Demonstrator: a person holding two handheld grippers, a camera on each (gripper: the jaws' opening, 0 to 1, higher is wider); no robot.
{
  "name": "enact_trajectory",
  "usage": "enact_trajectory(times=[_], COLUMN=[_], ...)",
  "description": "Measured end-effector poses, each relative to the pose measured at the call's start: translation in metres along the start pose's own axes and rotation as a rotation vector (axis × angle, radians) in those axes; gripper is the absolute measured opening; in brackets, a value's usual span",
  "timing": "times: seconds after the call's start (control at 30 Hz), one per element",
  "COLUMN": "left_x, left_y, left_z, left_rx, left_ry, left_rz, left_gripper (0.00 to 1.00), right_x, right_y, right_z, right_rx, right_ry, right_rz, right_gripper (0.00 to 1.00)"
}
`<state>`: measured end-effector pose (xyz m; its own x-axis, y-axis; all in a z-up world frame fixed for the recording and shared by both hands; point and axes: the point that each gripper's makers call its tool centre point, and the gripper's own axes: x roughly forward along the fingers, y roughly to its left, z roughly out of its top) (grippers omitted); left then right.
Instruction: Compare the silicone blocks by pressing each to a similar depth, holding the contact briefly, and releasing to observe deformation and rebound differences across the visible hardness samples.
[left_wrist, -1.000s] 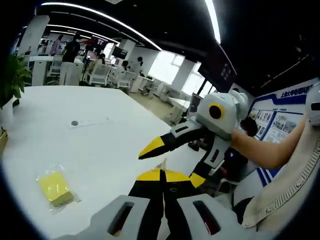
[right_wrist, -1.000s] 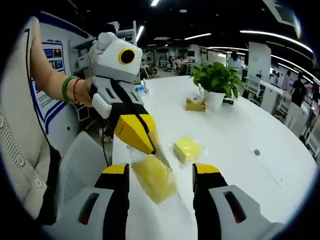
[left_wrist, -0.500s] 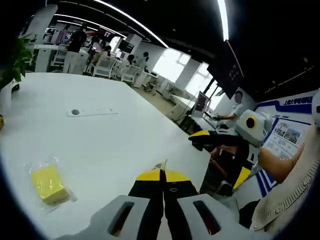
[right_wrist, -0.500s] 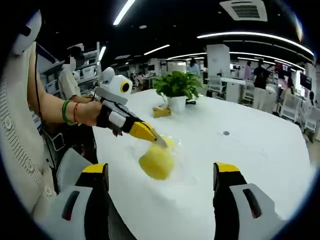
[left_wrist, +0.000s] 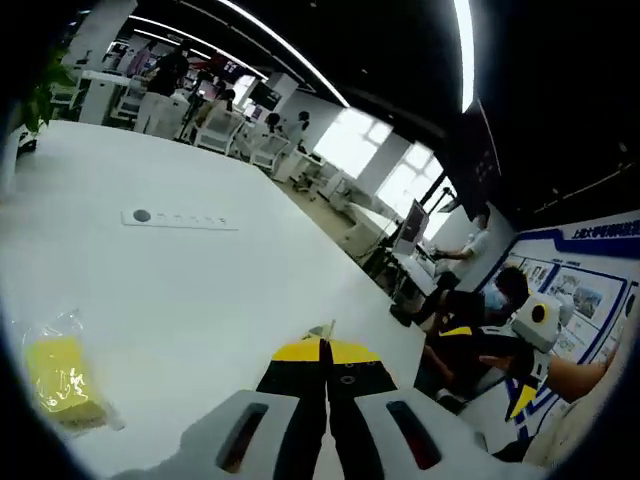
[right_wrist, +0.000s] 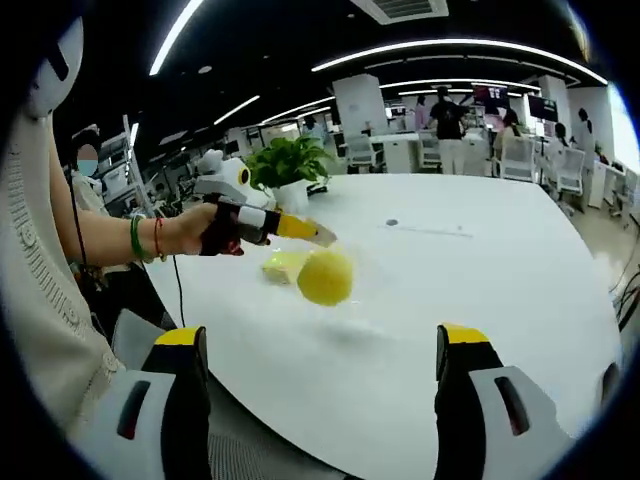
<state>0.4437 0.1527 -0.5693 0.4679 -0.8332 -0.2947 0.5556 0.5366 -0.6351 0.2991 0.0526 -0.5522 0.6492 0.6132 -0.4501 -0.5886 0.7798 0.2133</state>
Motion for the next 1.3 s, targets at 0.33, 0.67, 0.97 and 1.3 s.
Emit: enact_trajectory(times=[0.33, 0.67, 0.97, 1.3], left_x=[0.026, 0.025, 0.023, 0.02], left_y=[0.05, 0.111, 0.161, 0.199], left_z=[0.012, 0.012, 0.002, 0.001], left_rx=[-0.072, -0.06, -0.163, -0.2], left_ry=[-0.043, -0.045, -0.077, -0.098], left_rz=[0.077, 0.206, 0.292, 0.376], left_gripper=[0.0, 0.0, 0.0, 0.0], right_x=[-0.002, 0.003, 0.012, 0.025], right_y=[-0.014, -0.025, -0.031, -0.024], right_z=[0.001, -0.012, -0.017, -0.023], right_rx=[0.009, 0.032, 0.051, 0.073], right_ry=[0.002, 0.03, 0.046, 0.087], right_rz=[-0.015, -0.039, -0.051, -0.022], right_gripper=[0.87, 0.87, 0.86, 0.86])
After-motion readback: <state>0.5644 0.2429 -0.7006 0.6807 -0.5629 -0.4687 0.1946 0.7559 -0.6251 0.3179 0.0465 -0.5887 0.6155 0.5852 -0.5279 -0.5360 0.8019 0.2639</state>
